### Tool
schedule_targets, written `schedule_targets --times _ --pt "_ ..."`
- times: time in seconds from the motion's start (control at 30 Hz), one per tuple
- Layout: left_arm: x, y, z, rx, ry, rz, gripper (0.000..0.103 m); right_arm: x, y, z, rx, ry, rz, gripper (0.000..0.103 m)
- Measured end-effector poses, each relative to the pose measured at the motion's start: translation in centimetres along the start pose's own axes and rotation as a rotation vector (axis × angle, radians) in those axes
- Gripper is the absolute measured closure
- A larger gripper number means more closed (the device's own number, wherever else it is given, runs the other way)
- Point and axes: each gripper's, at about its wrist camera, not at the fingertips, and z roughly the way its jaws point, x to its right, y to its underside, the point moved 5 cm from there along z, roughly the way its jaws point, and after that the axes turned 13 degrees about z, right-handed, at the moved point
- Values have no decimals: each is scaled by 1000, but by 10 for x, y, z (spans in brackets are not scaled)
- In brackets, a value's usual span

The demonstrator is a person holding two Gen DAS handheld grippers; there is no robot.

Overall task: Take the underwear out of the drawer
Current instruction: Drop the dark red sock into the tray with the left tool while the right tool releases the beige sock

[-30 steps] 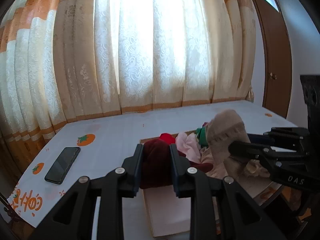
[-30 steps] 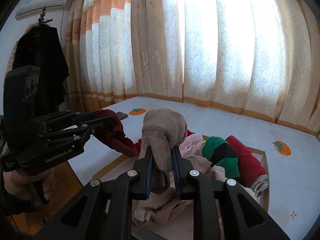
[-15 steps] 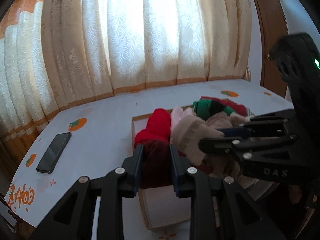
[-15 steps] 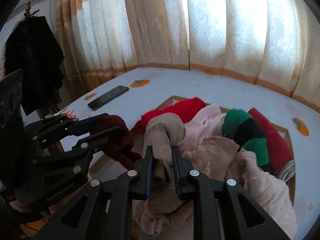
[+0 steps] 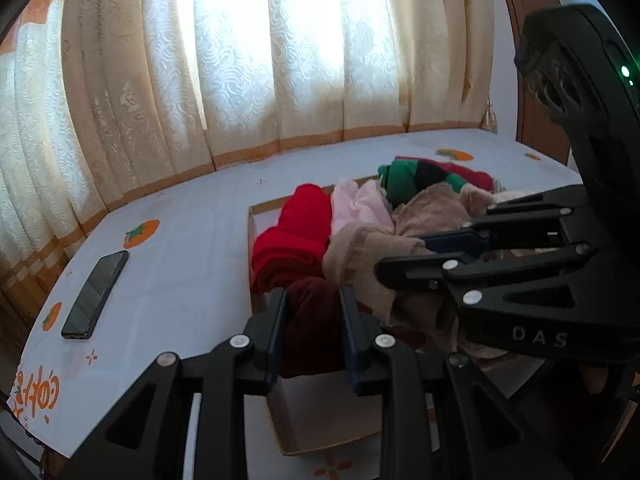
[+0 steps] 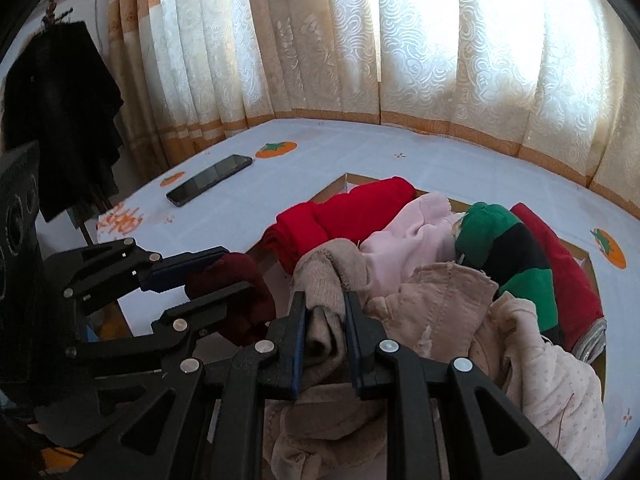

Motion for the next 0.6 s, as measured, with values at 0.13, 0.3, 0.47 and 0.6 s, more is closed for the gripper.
schedule_targets --times 0.13,0.3,0.47,0.6 --pt "-1 5 3 -13 2 -2 79 2 5 3 -6 -2 2 83" --pt "-2 9 4 -16 3 -10 76 4 11 0 -6 -15 8 83" --pt "-1 10 5 -18 1 -14 71 6 13 -1 -5 -18 13 83" --pt "-1 12 4 -13 0 -13 71 6 13 -2 1 -24 21 83"
